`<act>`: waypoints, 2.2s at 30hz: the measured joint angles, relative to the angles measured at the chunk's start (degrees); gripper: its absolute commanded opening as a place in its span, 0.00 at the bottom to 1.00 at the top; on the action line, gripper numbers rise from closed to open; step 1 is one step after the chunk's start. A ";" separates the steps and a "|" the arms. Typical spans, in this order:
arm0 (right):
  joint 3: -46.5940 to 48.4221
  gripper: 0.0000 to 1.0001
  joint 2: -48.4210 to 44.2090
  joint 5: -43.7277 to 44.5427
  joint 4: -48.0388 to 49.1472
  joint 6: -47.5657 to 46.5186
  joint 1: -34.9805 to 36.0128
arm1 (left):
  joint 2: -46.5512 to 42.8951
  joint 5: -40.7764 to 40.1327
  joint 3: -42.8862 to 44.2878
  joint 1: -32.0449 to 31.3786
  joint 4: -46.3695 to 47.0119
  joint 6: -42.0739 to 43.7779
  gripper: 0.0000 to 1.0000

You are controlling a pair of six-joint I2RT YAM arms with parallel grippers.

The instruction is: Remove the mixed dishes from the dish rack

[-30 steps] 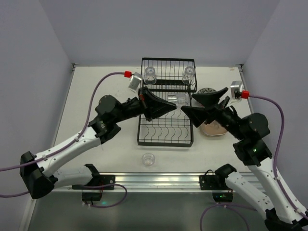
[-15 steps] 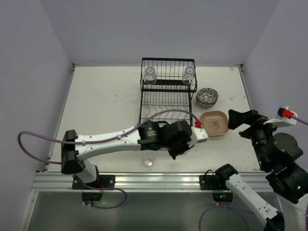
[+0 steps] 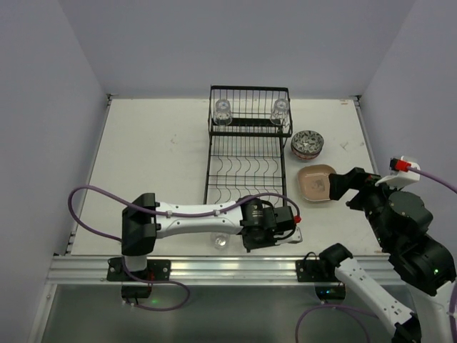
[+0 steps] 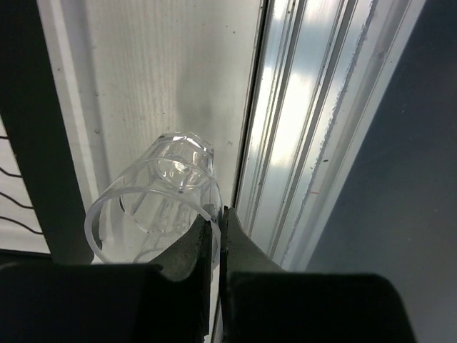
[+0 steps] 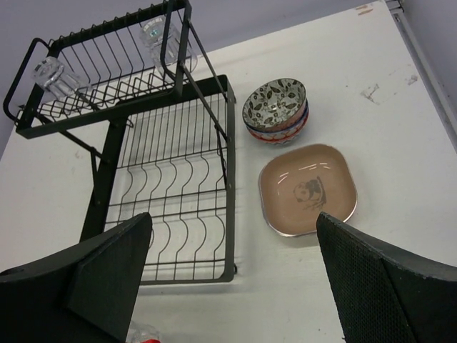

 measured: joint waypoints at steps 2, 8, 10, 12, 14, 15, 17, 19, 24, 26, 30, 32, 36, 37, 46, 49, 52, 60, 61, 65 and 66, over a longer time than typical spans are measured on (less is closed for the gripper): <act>-0.52 0.99 0.00 -0.72 -0.09 -0.24 0.00 | 1.44 0.68 0.00 -0.02 -0.11 0.79 0.00; -1.40 0.99 0.00 -2.12 -0.11 -1.03 0.00 | 3.19 2.05 0.00 0.00 -0.04 2.03 0.00; -1.42 0.99 0.00 -2.82 -0.09 -1.25 0.00 | 3.19 2.29 -0.02 0.02 0.00 2.29 0.00; -1.44 0.99 -0.04 -2.99 -0.07 -1.33 0.00 | 3.21 2.78 -0.15 0.20 0.24 2.62 0.00; -1.44 0.99 -0.11 -3.19 -0.04 -1.53 0.00 | 3.21 3.21 -0.61 0.44 0.74 2.99 0.00; -1.44 0.99 -0.13 -3.28 -0.02 -1.62 0.00 | 3.23 3.54 -0.96 0.63 0.96 3.26 0.00; -1.44 0.99 -0.20 -3.45 0.02 -1.70 0.00 | 3.23 4.24 -2.01 1.20 1.46 3.45 0.00; -1.44 0.99 -0.31 -3.72 0.11 -1.81 0.00 | 3.23 4.52 -3.39 1.86 2.05 3.50 0.00; -1.44 0.99 -0.55 -4.42 0.26 -2.08 0.00 | 3.23 4.81 -6.10 3.37 3.48 3.54 0.00; -1.46 0.99 -0.55 -4.52 0.28 -2.08 0.00 | 3.23 4.83 -6.34 3.72 4.02 3.54 0.00; -1.57 0.99 -0.55 -5.03 0.72 -2.25 0.00 | 2.67 5.14 -7.67 4.04 5.97 3.54 0.13; -1.73 0.99 -0.55 -5.70 0.90 -2.32 0.00 | 2.27 5.57 -8.41 4.04 6.62 3.52 0.12; -1.92 0.99 -0.52 -6.14 1.18 -2.32 0.00 | 1.73 6.05 -9.16 4.13 7.48 3.45 0.32; -1.92 0.99 -0.48 -6.27 1.25 -2.32 0.00 | 1.73 6.10 -9.20 4.15 7.58 3.52 0.37; -1.92 0.99 1.07 -7.13 2.29 -2.40 0.00 | -4.02 2.82 -9.11 4.79 8.50 1.84 1.00; -1.92 0.99 2.43 -7.21 2.91 -2.56 0.00 | -7.10 1.40 -7.23 6.21 9.01 1.03 1.00; -1.73 0.99 4.22 -7.30 3.85 -2.78 0.00 | -9.92 -0.76 -4.39 8.31 10.82 -0.31 1.00; 2.14 0.99 8.96 -7.30 6.75 -3.63 -0.02 | -19.39 -3.04 -1.03 14.60 17.68 -3.30 1.00; 2.19 0.99 8.96 -7.32 6.95 -3.69 -0.02 | -19.78 -3.17 0.31 15.65 18.25 -3.37 1.00; 2.19 0.99 8.92 -7.54 7.10 -3.76 0.00 | -18.67 -1.75 7.58 21.57 20.37 -3.23 1.00; 2.16 0.99 8.90 -7.67 7.13 -3.76 0.00 | -17.77 -0.31 9.92 23.50 20.94 -3.17 1.00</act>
